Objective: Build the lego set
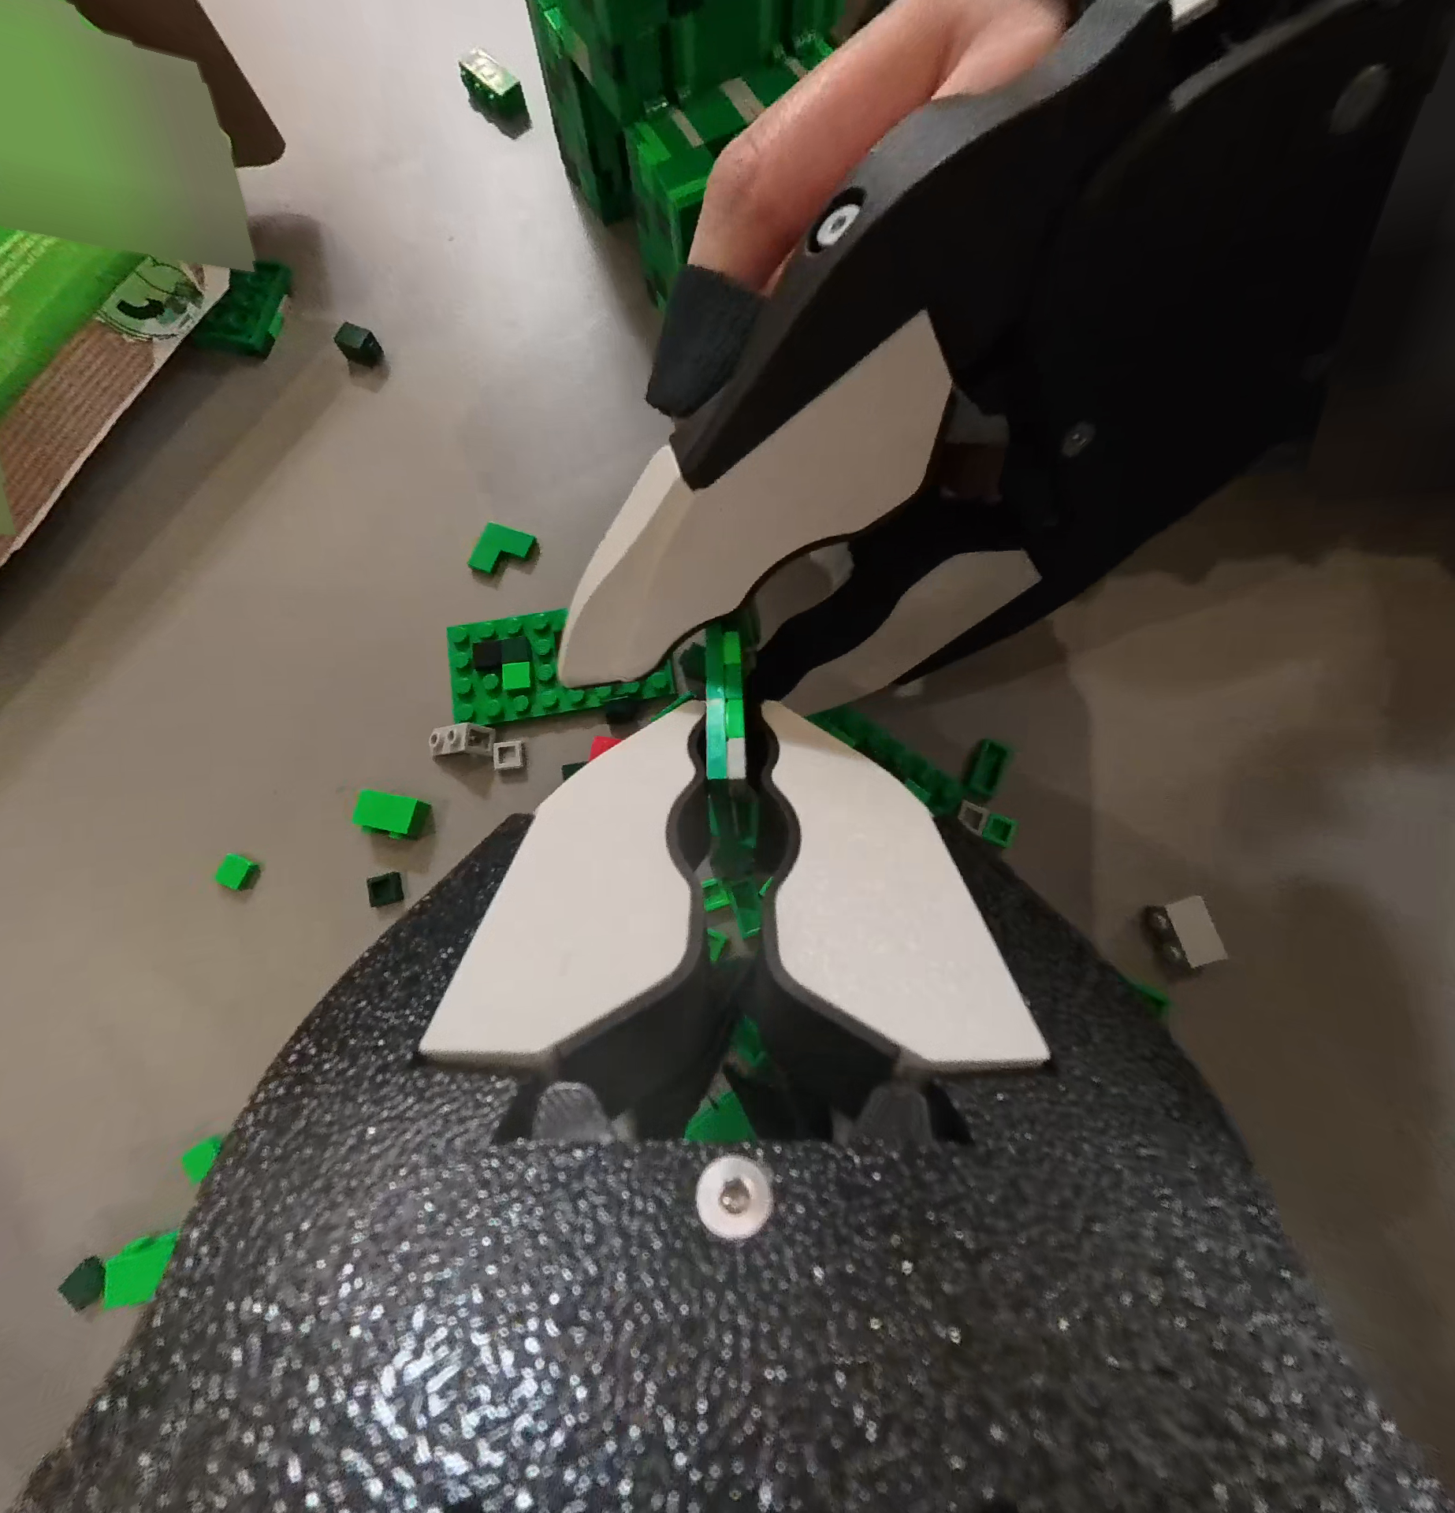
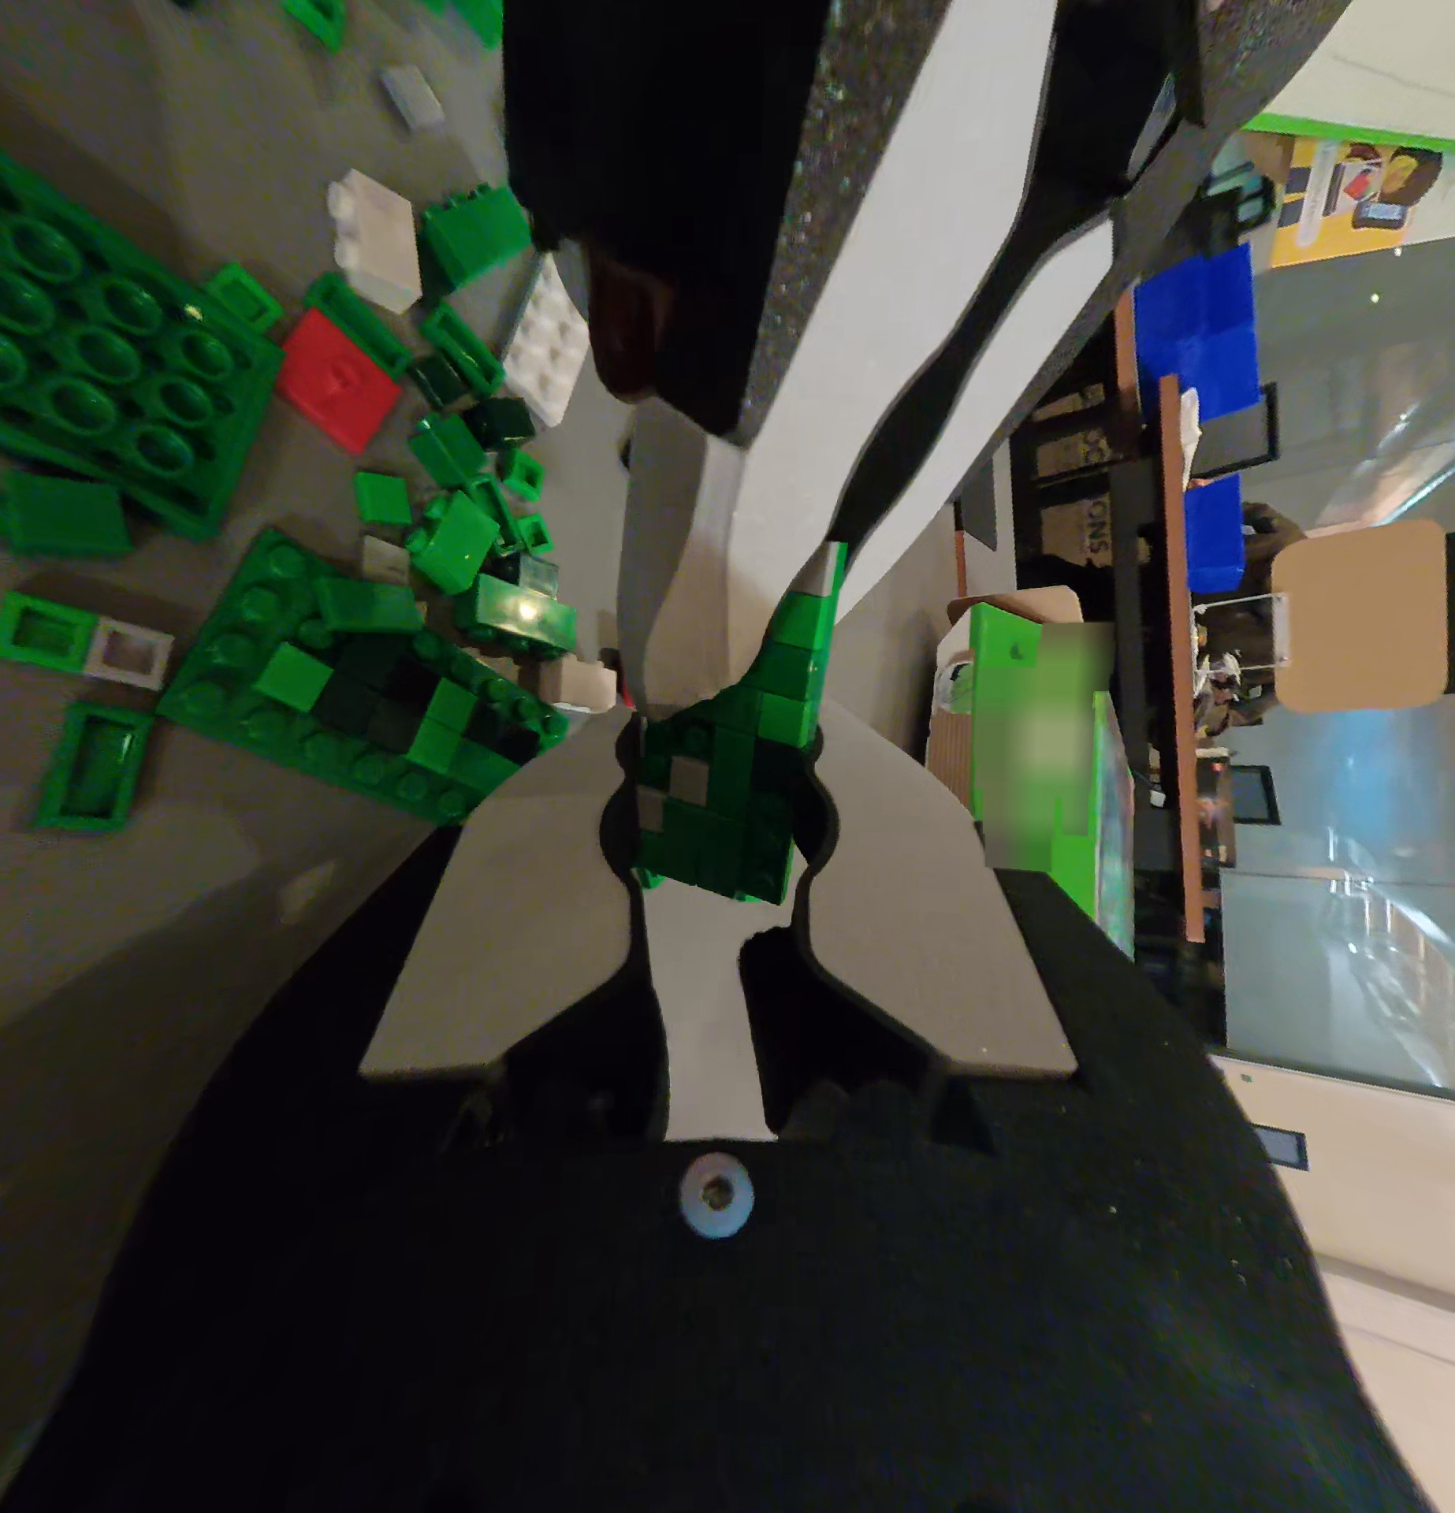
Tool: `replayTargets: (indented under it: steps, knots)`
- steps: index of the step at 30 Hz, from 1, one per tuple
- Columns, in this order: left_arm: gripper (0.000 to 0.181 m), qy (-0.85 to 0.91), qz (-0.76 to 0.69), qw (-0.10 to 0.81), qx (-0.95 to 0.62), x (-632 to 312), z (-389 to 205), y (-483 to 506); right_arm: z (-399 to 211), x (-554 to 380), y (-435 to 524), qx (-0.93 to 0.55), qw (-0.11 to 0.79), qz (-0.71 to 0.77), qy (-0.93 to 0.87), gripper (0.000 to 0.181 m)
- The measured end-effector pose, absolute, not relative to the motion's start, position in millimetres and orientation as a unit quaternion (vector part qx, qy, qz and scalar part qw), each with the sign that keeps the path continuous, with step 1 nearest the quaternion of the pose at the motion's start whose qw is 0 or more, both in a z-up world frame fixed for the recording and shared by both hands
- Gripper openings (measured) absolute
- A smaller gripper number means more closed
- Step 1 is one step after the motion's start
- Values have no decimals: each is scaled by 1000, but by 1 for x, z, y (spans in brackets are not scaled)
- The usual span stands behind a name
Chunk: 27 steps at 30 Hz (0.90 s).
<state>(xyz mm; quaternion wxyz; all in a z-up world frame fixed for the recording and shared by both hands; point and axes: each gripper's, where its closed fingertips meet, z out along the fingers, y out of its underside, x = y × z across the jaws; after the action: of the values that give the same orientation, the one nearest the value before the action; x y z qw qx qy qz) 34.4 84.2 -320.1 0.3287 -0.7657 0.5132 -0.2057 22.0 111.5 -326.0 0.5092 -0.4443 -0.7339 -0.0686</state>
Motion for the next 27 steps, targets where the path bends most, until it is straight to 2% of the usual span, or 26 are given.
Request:
replayTargets:
  steps: [5,7,9,18,27]
  knots:
    - [6,531,-177,333,-759,35,-323,85,-329,24,108,-442,498,-56,-744,34]
    - [6,590,-88,337,-728,29,-332,87,-338,24,102,-462,466,-22,-754,22]
    - [6,600,-46,337,-724,28,-333,89,-339,24,103,-458,470,-28,-754,19]
    - [6,474,-195,340,-788,22,-320,99,-316,24,123,-445,550,-104,-699,37]
    - [6,435,-233,337,-802,17,-317,103,-315,27,125,-449,544,-115,-699,56]
